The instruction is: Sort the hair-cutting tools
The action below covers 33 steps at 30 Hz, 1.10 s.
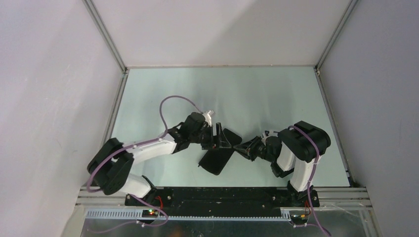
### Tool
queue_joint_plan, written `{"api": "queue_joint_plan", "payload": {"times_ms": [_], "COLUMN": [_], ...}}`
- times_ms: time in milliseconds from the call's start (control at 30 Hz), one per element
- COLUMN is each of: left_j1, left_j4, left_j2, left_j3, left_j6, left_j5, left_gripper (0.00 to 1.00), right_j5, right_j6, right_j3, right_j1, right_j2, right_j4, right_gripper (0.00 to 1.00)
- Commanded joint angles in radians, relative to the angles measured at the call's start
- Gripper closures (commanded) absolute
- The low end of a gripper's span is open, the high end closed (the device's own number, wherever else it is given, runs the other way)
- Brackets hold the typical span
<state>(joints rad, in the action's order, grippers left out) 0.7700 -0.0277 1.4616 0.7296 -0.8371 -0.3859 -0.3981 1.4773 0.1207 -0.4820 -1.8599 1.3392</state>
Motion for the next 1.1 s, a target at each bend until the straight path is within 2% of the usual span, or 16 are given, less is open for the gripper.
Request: {"api": "queue_joint_plan", "payload": {"times_ms": [0,133,300,467,700,900,1067], "left_j1": [-0.036,-0.116,-0.206,-0.215,-0.21,-0.193,-0.176], "left_j4": [0.072,0.176,0.211,0.262,0.291,0.308,0.315], "left_j2": [-0.138,-0.167,-0.073,0.082,0.206,0.278,0.306], "left_j3": [0.034,0.038,0.052,0.144,0.202,0.22,0.215], "left_j6": [0.037,0.114,0.216,0.306,0.335,0.33,0.3], "left_j5": [0.057,0.104,0.036,-0.042,-0.101,-0.083,-0.032], "left_gripper": [0.18,0.18,0.2,0.23,0.28,0.34,0.45], "right_j5": [0.017,0.015,0.011,0.007,-0.001,-0.002,-0.015], "right_j6": [-0.023,-0.037,-0.075,-0.119,-0.194,-0.264,-0.329], "right_j3": [0.001,0.011,0.038,0.068,0.123,0.193,0.24], "right_j1": [0.001,0.0,0.001,0.002,0.0,-0.004,-0.003], "right_j2": [0.009,0.016,0.038,0.07,0.112,0.153,0.163], "right_j4": [-0.119,-0.145,-0.216,-0.295,-0.449,-0.576,-0.673], "right_gripper": [0.79,0.8,0.8,0.81,0.81,0.81,0.81]}}
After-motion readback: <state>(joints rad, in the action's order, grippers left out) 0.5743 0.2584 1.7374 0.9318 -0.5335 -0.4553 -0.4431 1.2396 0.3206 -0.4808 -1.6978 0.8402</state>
